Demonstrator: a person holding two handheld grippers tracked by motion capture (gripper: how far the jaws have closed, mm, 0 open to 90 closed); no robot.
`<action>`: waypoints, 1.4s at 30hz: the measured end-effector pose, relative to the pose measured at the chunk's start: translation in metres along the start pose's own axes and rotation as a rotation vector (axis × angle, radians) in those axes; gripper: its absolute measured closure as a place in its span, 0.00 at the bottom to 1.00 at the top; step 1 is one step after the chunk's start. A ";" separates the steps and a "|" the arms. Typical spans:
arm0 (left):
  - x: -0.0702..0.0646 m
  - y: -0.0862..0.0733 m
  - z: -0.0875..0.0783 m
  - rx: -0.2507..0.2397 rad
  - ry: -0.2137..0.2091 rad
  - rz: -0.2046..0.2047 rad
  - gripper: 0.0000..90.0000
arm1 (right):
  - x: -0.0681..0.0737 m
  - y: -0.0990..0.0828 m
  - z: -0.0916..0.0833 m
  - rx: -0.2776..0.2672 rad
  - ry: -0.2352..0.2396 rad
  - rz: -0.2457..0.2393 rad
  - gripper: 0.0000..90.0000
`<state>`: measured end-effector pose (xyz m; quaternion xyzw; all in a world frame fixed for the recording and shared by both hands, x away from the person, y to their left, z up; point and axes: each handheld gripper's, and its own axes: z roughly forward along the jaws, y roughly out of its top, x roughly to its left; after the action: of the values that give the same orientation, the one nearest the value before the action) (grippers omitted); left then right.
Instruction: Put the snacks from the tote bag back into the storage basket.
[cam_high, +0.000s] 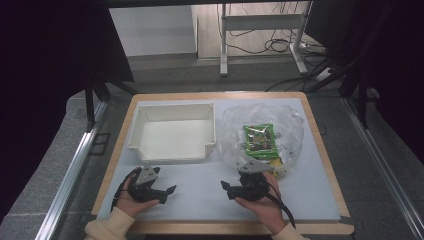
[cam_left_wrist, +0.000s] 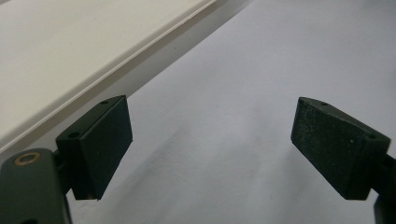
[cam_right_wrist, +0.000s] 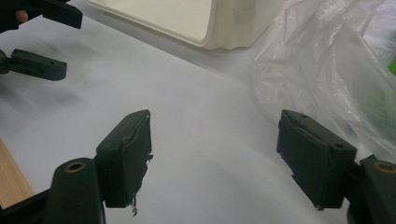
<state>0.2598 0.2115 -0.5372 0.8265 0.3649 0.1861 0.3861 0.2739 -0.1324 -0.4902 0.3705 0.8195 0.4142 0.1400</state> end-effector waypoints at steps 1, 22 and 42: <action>0.000 0.000 0.000 0.005 0.000 0.005 0.14 | 0.000 0.000 0.000 0.000 0.000 0.000 0.26; 0.002 0.000 0.000 0.010 0.002 0.003 0.14 | 0.001 0.014 -0.001 0.015 0.088 0.031 0.20; 0.002 0.000 0.000 0.003 -0.004 0.003 0.14 | -0.011 0.030 -0.011 -0.016 0.047 0.013 0.25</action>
<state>0.2608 0.2126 -0.5373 0.8281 0.3630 0.1843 0.3854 0.2899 -0.1353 -0.4610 0.3650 0.8168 0.4302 0.1208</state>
